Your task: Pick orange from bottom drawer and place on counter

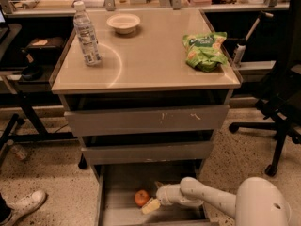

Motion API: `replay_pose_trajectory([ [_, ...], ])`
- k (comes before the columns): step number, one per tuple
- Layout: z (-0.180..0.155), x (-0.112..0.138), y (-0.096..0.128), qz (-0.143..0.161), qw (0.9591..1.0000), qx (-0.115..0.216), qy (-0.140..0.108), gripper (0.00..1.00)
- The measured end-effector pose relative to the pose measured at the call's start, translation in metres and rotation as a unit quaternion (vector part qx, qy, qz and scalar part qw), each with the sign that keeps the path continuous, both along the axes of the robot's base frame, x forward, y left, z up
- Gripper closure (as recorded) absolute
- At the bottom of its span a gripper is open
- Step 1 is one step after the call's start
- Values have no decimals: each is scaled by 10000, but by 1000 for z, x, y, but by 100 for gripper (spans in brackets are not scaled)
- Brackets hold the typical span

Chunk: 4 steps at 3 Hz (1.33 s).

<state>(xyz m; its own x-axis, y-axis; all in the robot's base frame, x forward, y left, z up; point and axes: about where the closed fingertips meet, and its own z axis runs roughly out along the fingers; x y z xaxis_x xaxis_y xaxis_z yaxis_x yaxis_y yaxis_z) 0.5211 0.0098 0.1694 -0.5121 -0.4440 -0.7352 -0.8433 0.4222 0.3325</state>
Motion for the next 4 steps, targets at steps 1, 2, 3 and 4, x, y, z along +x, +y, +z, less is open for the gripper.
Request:
replay_pose_trajectory([
  [1, -8, -1, 6, 12, 10000, 81, 8, 0],
  [2, -21, -1, 11, -45, 9996, 265, -52, 0],
  [3, -39, 3, 19, -173, 9988, 437, -95, 0],
  [4, -40, 3, 19, -174, 9988, 438, -95, 0],
])
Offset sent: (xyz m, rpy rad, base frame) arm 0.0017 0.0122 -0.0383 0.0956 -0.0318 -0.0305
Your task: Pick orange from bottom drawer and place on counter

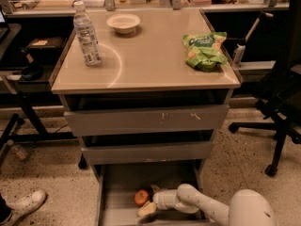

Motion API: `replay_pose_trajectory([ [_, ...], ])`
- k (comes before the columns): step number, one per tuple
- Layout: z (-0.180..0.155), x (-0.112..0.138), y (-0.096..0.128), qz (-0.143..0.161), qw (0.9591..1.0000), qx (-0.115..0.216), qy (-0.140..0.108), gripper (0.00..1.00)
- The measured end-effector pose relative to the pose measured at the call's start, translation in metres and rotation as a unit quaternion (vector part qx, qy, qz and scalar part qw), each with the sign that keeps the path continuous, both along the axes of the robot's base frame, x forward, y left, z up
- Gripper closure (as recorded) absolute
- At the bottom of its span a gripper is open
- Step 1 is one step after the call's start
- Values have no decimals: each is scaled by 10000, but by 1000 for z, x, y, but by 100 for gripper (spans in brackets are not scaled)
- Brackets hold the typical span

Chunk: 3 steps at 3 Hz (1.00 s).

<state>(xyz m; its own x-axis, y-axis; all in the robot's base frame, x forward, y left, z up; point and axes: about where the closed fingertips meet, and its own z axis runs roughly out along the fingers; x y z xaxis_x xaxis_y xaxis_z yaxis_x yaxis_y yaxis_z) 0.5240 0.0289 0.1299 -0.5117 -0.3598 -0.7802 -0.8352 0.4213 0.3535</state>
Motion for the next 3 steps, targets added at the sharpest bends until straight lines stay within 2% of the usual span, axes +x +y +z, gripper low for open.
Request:
replay_pose_trajectory([
  [1, -4, -1, 11, 61, 9998, 57, -162, 0],
  [2, -6, -2, 14, 83, 9998, 100, -182, 0],
  [3, -6, -2, 14, 83, 9998, 100, -182, 18],
])
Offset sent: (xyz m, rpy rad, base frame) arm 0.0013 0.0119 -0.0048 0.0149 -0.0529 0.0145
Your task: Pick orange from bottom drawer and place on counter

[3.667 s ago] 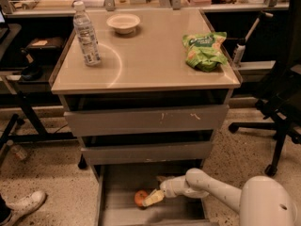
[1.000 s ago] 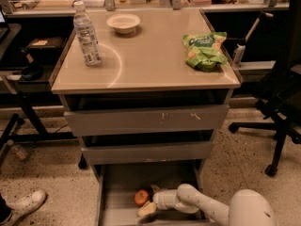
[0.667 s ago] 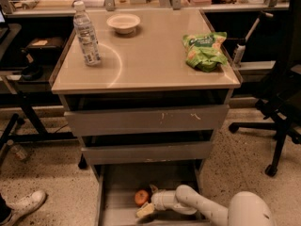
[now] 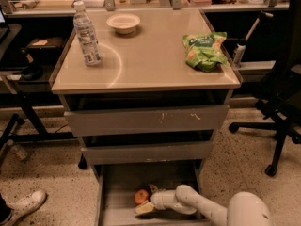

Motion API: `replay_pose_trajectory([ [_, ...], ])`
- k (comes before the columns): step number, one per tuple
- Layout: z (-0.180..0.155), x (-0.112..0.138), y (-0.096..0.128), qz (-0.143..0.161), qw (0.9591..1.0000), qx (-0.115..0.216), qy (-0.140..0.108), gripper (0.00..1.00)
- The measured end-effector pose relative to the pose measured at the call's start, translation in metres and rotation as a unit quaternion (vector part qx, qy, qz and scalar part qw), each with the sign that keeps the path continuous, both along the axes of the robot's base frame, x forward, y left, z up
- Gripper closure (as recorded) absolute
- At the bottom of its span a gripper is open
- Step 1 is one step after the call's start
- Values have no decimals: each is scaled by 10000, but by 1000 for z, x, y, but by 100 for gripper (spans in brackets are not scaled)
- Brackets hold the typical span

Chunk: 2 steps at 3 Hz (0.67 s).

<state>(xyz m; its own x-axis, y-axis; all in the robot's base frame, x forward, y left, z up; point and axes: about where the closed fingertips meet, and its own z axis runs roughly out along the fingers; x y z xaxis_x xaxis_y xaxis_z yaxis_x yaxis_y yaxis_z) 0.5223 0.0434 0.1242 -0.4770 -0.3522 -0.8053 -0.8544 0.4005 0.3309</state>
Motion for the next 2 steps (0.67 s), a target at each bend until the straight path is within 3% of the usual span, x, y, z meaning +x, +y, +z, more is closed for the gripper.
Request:
replay_pose_trajectory([
  [2, 0, 0, 0, 1, 10000, 0, 0, 65],
])
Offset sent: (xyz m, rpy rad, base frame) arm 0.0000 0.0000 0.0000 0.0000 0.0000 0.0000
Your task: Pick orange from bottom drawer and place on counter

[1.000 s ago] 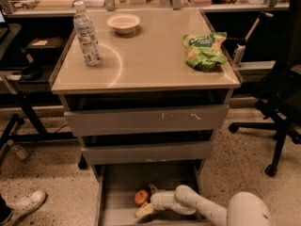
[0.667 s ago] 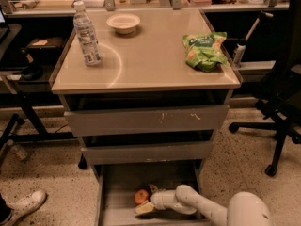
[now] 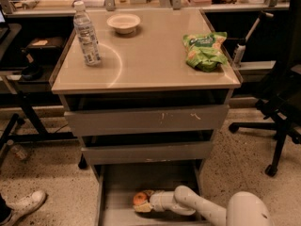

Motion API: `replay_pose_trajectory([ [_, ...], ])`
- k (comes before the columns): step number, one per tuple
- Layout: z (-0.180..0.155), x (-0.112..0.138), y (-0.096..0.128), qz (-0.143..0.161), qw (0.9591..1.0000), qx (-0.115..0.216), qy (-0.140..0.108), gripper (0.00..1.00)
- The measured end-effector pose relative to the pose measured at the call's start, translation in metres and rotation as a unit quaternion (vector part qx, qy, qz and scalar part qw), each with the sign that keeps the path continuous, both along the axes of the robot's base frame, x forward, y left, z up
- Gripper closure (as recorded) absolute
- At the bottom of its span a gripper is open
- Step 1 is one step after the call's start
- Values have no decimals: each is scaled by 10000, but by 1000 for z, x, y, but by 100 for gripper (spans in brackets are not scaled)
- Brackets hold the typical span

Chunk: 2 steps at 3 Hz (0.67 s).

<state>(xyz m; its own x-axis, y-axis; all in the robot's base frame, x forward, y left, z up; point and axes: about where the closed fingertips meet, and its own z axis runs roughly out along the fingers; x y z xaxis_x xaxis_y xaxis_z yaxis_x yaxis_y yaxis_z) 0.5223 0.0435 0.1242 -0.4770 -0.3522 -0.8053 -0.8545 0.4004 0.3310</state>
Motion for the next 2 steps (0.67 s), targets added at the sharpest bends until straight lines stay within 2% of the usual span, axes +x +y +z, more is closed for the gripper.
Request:
replay_pose_trajectory([
  [1, 0, 0, 0, 0, 10000, 0, 0, 88],
  [2, 14, 1, 0, -15, 9999, -18, -120, 100],
])
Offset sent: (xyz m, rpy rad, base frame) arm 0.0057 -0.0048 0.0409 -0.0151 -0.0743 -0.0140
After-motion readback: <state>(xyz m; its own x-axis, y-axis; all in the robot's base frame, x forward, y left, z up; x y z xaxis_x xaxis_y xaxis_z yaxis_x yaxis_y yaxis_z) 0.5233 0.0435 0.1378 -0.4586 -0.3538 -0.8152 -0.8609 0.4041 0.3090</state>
